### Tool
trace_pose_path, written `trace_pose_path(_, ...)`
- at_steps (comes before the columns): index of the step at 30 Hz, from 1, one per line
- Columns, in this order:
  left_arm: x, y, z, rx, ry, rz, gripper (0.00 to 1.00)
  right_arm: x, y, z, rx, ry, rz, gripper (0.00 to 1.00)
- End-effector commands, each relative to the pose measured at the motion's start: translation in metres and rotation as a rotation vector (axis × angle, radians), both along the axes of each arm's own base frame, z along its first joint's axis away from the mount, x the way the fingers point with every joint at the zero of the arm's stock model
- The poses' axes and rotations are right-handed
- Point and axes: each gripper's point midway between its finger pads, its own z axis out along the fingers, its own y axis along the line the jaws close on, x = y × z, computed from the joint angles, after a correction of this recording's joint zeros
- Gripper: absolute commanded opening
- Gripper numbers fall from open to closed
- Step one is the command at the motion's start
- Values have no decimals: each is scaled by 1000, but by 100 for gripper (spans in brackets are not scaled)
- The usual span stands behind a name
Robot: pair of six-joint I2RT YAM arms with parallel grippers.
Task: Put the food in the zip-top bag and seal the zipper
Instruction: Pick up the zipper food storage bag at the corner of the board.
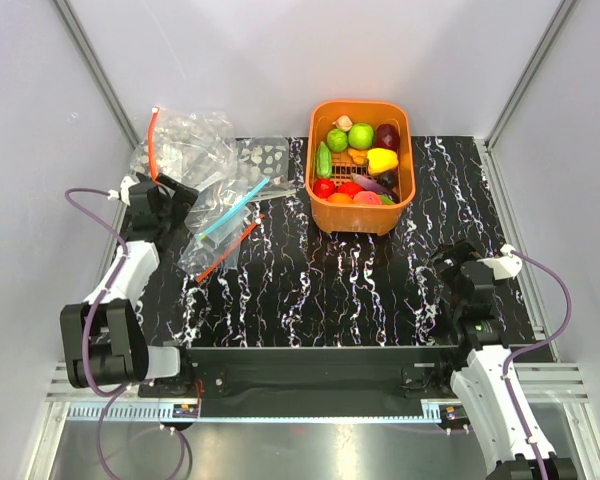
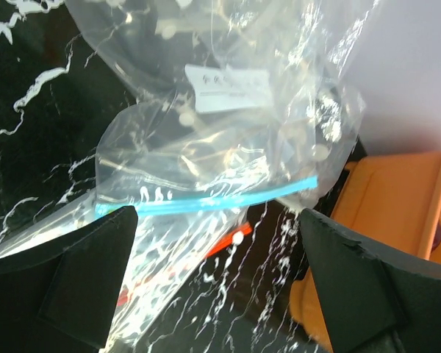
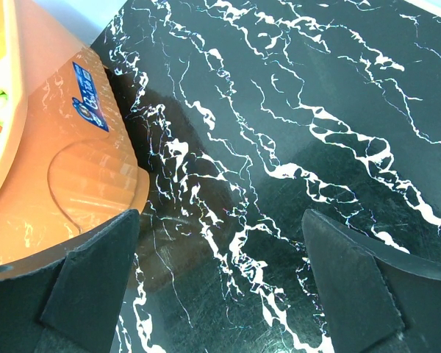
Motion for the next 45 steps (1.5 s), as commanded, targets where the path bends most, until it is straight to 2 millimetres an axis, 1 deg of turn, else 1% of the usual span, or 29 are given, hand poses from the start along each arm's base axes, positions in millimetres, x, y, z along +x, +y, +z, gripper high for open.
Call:
trace_pose_path(1, 27, 17, 36, -21, -121, 104, 99, 6, 3, 13, -4, -43, 19, 100)
trace_pose_path(6, 46, 40, 41, -31, -192, 223, 94, 6, 4, 13, -1, -45, 23, 100)
trace_pose_path(8, 54, 43, 51, -26, -229, 233, 92, 6, 4, 12, 0, -42, 23, 100)
trace_pose_path(9, 58, 45, 47, -14, -221, 238, 91, 6, 4, 12, 0, -44, 21, 100)
trace_pose_path(10, 63, 46, 55, -7, -247, 237, 91, 6, 4, 13, -1, -43, 23, 100)
trace_pose_path(12, 71, 48, 55, 27, -264, 223, 90, 6, 4, 13, 2, -44, 22, 100)
trace_pose_path(14, 76, 55, 64, 65, -302, 240, 89, 7, 6, 12, 4, -43, 30, 100)
trace_pose_path(17, 80, 76, 69, 167, -271, 302, 93, 7, 6, 11, 6, -42, 32, 100)
trace_pose_path(18, 83, 84, 60, 206, -230, 314, 93, 7, 6, 11, 6, -40, 31, 100)
trace_pose_path(20, 92, 96, 66, 235, -196, 315, 93, 8, 7, 11, 9, -39, 34, 100)
trace_pose_path(21, 97, 101, 54, 279, -149, 303, 93, 8, 7, 12, 9, -41, 36, 100)
trace_pose_path(22, 104, 104, 63, 306, -140, 297, 93, 8, 7, 12, 11, -41, 35, 100)
trace_pose_path(23, 109, 108, 63, 331, -129, 292, 93, 8, 7, 11, 9, -38, 36, 100)
trace_pose_path(24, 115, 110, 56, 382, -103, 260, 91, 8, 7, 12, 10, -38, 36, 100)
trace_pose_path(25, 123, 112, 67, 407, -115, 253, 91, 8, 7, 12, 10, -38, 34, 100)
trace_pose_path(26, 127, 114, 68, 425, -113, 244, 91, 8, 7, 11, 9, -38, 34, 100)
trace_pose_path(27, 133, 114, 59, 459, -93, 215, 91, 7, 7, 11, 9, -36, 34, 100)
trace_pose_path(28, 139, 116, 67, 473, -96, 211, 91, 7, 8, 10, 10, -35, 39, 100)
trace_pose_path(29, 143, 119, 67, 482, -85, 208, 91, 8, 7, 11, 11, -38, 37, 100)
trace_pose_path(30, 148, 121, 57, 498, -60, 187, 91, 8, 8, 12, 12, -40, 40, 100)
trace_pose_path(31, 155, 121, 65, 510, -75, 178, 90, 8, 7, 11, 11, -38, 37, 100)
trace_pose_path(32, 159, 124, 66, 535, -74, 160, 88, 8, 8, 10, 10, -35, 40, 100)
trace_pose_path(33, 168, 118, 61, 539, -90, 94, 86, 8, 8, 11, 10, -38, 40, 100)
trace_pose_path(34, 177, 114, 68, 565, -138, 53, 78, 8, 8, 12, 12, -40, 40, 100)
trace_pose_path(36, 186, 111, 69, 600, -156, 8, 77, 8, 8, 12, 11, -39, 42, 100)
trace_pose_path(39, 193, 114, 67, 629, -152, -8, 78, 8, 8, 11, 11, -36, 43, 100)
trace_pose_path(41, 193, 119, 57, 628, -127, -9, 78, 9, 8, 12, 13, -39, 41, 100)
trace_pose_path(43, 195, 121, 55, 622, -130, -13, 77, 9, 9, 11, 14, -38, 44, 100)
trace_pose_path(45, 196, 121, 51, 613, -136, -34, 71, 9, 9, 11, 12, -37, 45, 100)
